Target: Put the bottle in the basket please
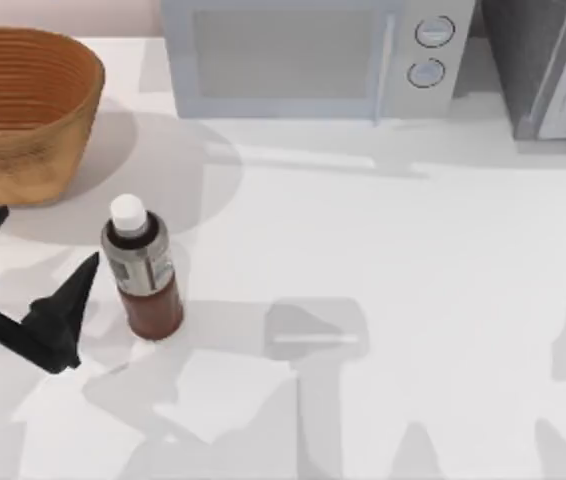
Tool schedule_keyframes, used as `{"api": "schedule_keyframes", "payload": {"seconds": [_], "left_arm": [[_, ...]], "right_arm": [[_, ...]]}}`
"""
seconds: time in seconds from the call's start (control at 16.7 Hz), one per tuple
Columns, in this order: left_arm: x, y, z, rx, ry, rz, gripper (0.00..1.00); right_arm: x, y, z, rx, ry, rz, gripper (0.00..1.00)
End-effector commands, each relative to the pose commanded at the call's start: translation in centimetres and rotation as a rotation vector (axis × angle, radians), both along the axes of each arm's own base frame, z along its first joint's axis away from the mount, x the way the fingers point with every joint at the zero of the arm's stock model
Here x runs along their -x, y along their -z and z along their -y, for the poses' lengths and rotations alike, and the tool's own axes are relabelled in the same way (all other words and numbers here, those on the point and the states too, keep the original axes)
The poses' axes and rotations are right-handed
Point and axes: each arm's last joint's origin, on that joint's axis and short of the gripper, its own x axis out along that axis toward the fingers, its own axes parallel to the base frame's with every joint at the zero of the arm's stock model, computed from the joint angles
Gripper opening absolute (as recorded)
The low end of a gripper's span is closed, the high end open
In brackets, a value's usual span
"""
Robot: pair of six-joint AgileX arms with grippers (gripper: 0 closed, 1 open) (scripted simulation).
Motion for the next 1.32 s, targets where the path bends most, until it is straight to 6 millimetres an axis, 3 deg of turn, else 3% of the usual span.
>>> {"api": "schedule_keyframes", "payload": {"seconds": [0.54, 1.02, 1.32], "left_arm": [[-1.7, 4.9, 0.1, 0.0, 0.256, -0.026, 1.0], [-1.7, 5.3, 0.2, 0.002, 0.274, -0.031, 1.0], [-4.4, 5.6, 2.5, 0.001, 0.272, -0.027, 1.0]], "right_arm": [[0.0, 0.0, 0.0, 0.0, 0.0, 0.0, 1.0], [0.0, 0.0, 0.0, 0.0, 0.0, 0.0, 1.0], [0.0, 0.0, 0.0, 0.0, 0.0, 0.0, 1.0]]}}
